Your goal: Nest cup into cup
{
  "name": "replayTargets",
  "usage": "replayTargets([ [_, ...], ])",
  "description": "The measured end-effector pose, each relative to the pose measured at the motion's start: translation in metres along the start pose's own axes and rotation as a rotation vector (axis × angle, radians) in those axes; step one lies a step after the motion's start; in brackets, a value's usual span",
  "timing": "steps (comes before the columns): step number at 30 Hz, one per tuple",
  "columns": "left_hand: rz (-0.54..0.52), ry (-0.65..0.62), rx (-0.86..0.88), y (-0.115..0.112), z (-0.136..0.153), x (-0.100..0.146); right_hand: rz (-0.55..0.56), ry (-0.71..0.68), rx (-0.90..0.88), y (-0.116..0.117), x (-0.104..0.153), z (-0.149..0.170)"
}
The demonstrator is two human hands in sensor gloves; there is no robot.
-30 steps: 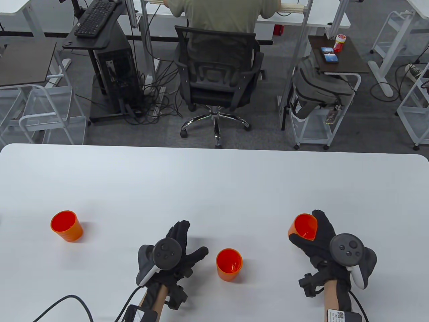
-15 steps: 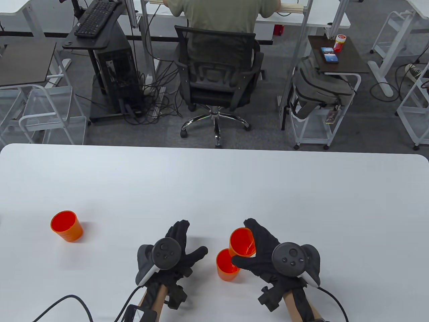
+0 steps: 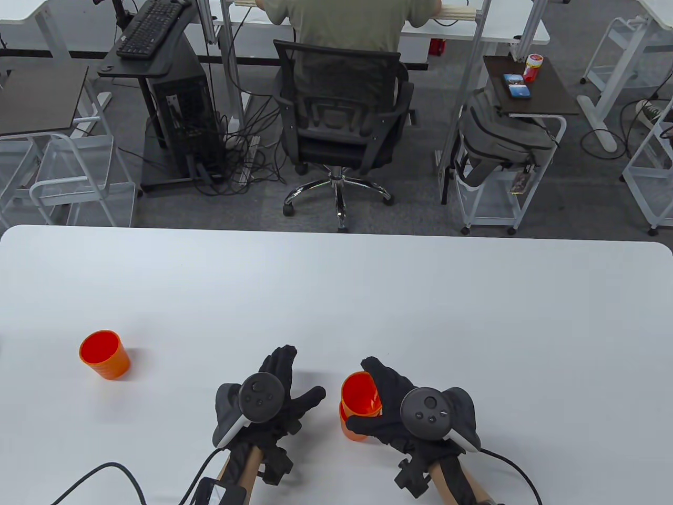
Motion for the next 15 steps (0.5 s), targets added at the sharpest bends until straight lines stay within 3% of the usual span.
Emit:
replayTargets([
  [15,0.01,0.007,-0.017,-0.001,0.0,0.0,-0.087,0.031,0.027,0.022,0.001,0.011],
])
Point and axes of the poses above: the tracker on the back of each hand, its own z axis roughly to the little-finger side, its own x axis roughly from the fingertips to the wrist, y = z × x, the point moved 5 cm from there along -x, roughly from the wrist to the fingertips, and after that the axes turned 7 degrees about z, right-handed, at the moved point
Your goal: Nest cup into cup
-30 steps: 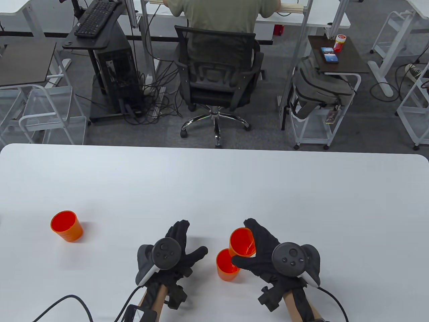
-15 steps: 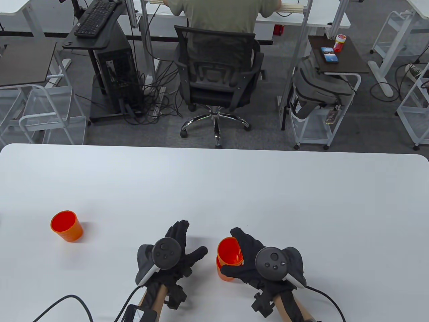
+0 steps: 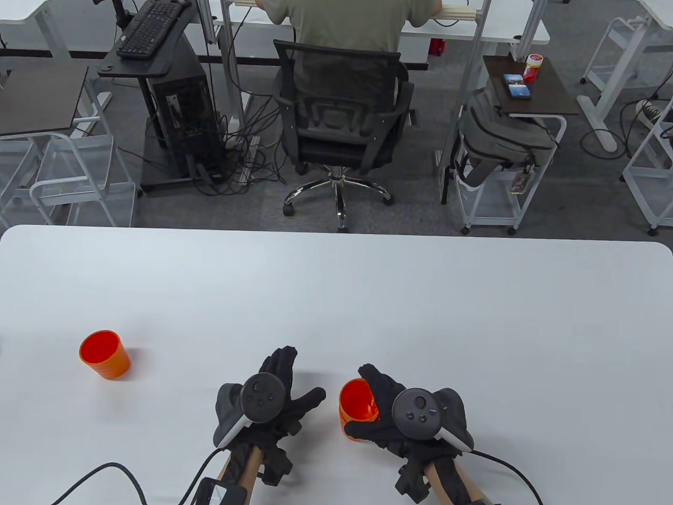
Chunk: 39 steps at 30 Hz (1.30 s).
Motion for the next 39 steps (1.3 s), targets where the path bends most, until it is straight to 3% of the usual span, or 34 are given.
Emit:
replayTargets([
  [10,-0.007,0.011,-0.008,0.001,0.001,0.0,-0.036,0.012,-0.013,0.004,0.0,0.003],
  [16,-0.076,0.087,-0.03,0.017,0.016,0.004,0.019,0.009,-0.065,-0.019,0.004,0.006],
  [19,-0.168,0.15,-0.044,0.04,0.036,0.012,0.082,0.017,-0.097,-0.039,0.008,0.011],
  [23,-0.354,0.318,-0.057,0.074,0.079,0.032,0.18,0.053,-0.118,-0.065,0.015,0.028],
  [26,-0.434,0.442,-0.052,0.089,0.109,0.043,0.22,0.102,-0.116,-0.076,0.021,0.045],
  [39,-0.5,0.726,-0.059,0.135,0.202,0.041,0.29,0.218,-0.122,-0.091,0.03,0.087],
])
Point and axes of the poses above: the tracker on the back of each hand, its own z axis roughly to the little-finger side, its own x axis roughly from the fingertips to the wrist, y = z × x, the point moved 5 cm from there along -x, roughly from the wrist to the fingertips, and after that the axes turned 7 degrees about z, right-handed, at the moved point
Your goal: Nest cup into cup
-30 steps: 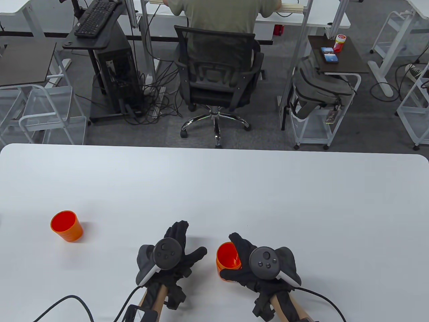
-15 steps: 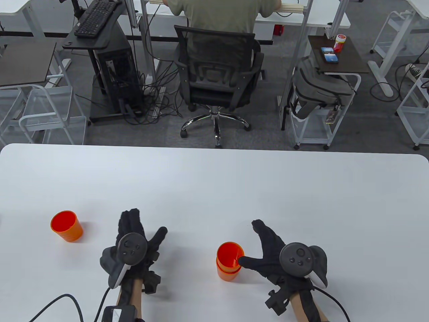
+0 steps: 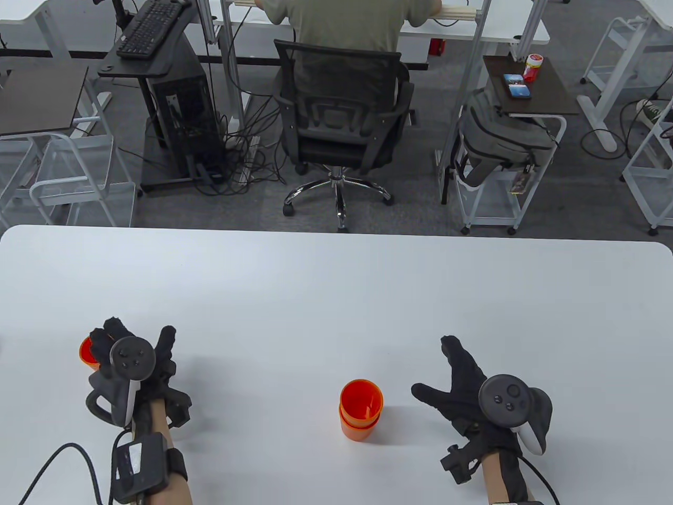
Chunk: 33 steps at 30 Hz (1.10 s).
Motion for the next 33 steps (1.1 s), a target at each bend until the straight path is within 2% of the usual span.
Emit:
replayTargets([
  [8,-0.006,0.15,-0.087,0.003,0.028,-0.03,-0.004,0.005,0.01,-0.001,-0.001,0.001],
  [18,0.071,0.285,-0.089,-0.01,0.061,-0.043,-0.002,0.022,0.015,-0.001,-0.001,0.004],
  [21,0.086,0.293,-0.074,-0.017,0.064,-0.043,-0.005,0.024,0.02,-0.001,-0.001,0.004],
  [25,0.055,0.293,-0.13,-0.017,0.063,-0.043,-0.005,0.025,0.022,0.0,-0.001,0.005],
  [28,0.041,0.284,-0.11,-0.018,0.063,-0.043,-0.005,0.026,0.025,0.0,-0.001,0.005],
  [33,0.026,0.224,-0.092,-0.019,0.045,-0.036,0.0,0.02,0.052,0.0,-0.002,0.005],
])
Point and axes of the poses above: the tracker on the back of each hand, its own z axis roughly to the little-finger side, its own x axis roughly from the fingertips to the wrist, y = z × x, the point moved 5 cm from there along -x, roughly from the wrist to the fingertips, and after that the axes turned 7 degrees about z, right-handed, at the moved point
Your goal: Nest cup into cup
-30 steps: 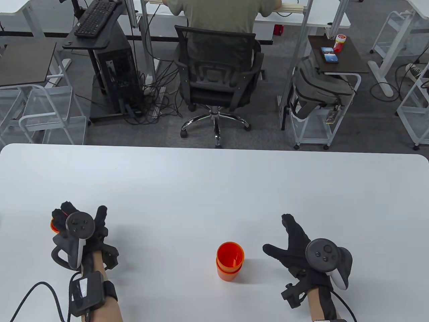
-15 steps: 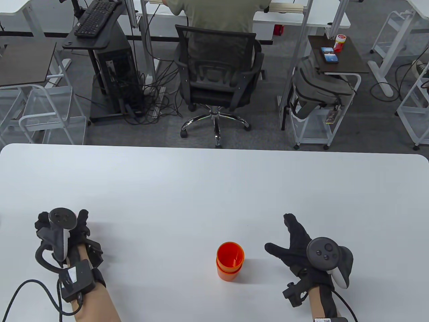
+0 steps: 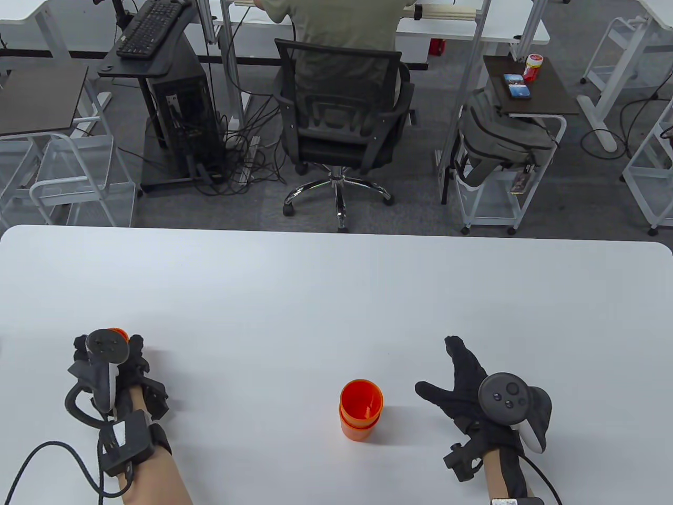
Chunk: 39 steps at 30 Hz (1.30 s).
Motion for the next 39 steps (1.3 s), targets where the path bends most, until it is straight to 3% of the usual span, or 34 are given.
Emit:
replayTargets([
  [7,0.01,-0.211,0.055,0.007,-0.066,0.044,-0.02,-0.006,0.07,0.005,0.001,0.002],
  [12,0.035,-0.438,0.141,0.024,-0.127,0.102,-0.047,0.0,0.104,0.011,0.004,0.005],
  [18,0.077,-0.686,0.237,0.027,-0.175,0.183,-0.051,0.008,0.122,0.012,0.008,0.007],
  [25,0.196,-0.94,0.277,0.024,-0.207,0.256,-0.053,0.008,0.149,0.014,0.011,0.007],
  [30,0.285,-1.077,0.292,0.025,-0.219,0.295,-0.055,0.015,0.165,0.015,0.011,0.01],
  [39,0.336,-1.18,0.179,0.01,-0.228,0.329,-0.051,0.027,0.159,0.014,0.011,0.013],
])
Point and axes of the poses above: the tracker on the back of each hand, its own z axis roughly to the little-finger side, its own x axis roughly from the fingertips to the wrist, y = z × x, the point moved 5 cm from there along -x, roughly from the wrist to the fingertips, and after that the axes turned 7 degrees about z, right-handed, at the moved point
